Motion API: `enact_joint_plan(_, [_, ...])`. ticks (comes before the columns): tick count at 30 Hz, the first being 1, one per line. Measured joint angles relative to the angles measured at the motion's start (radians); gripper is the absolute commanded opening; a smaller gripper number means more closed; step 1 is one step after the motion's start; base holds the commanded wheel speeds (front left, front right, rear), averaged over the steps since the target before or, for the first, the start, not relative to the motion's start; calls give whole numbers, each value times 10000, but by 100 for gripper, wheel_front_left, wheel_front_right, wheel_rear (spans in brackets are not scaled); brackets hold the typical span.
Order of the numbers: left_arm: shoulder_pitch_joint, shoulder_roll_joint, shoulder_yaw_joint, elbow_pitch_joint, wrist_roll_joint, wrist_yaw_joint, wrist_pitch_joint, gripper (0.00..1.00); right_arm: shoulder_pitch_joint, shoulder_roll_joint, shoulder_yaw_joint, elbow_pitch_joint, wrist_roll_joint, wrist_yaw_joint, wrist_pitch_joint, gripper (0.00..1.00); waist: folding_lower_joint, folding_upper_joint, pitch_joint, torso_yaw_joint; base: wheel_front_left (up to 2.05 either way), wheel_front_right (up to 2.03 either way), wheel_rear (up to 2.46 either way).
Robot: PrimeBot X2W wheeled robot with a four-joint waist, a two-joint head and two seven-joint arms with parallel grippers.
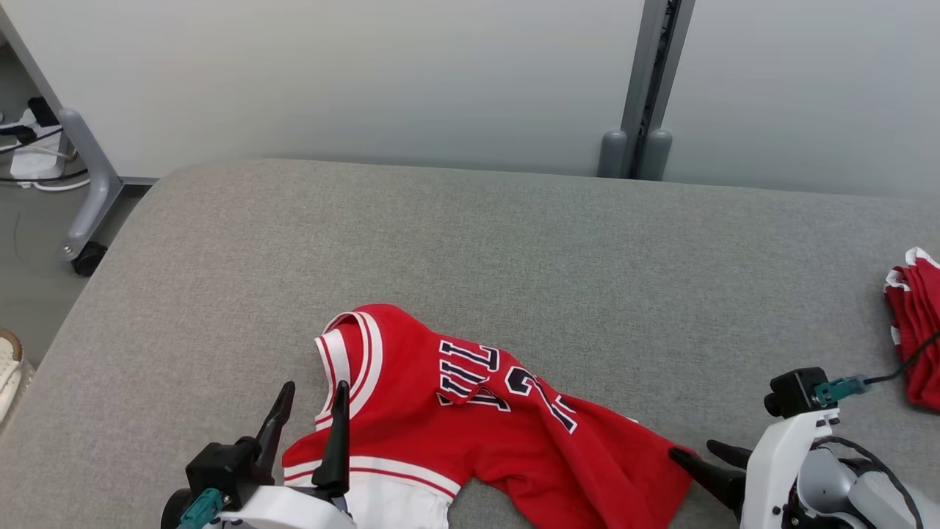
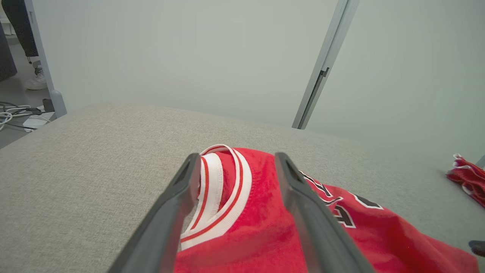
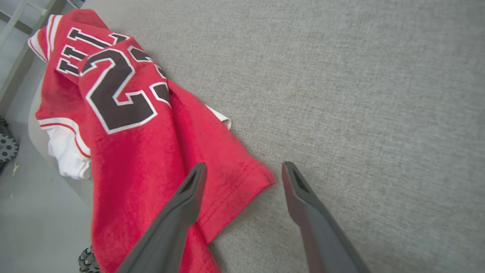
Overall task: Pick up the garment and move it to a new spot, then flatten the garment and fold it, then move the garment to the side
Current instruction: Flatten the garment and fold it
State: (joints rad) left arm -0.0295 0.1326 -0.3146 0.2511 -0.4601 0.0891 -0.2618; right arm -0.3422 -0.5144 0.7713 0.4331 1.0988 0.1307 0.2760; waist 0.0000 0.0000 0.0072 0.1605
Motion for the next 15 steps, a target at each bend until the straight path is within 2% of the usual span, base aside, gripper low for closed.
enact_joint_plan(6, [-132, -186, 56, 140, 125, -92, 0, 100, -384, 454, 284, 1003, -132, 0, 376, 100, 0, 0, 253, 210, 0, 0, 0])
enact_joint_plan(12, [-178, -282, 136, 226, 213, -174, 0, 100, -552, 581, 564, 1273, 40, 0, 692, 100, 0, 0, 321, 383, 0, 0, 0])
enact_joint_plan(13, [-179, -303, 151, 242, 240, -178, 0, 100, -572, 581, 623, 1333, 40, 0, 713, 89, 0, 0, 326, 408, 0, 0, 0])
enact_joint_plan(14, [-179, -322, 173, 263, 261, -192, 0, 100, -585, 591, 679, 1384, 54, 0, 744, 67, 0, 0, 328, 429, 0, 0, 0])
enact_joint_plan(15, [-180, -339, 196, 278, 280, -209, 0, 100, -593, 608, 740, 1421, 63, 0, 769, 33, 0, 0, 331, 446, 0, 0, 0])
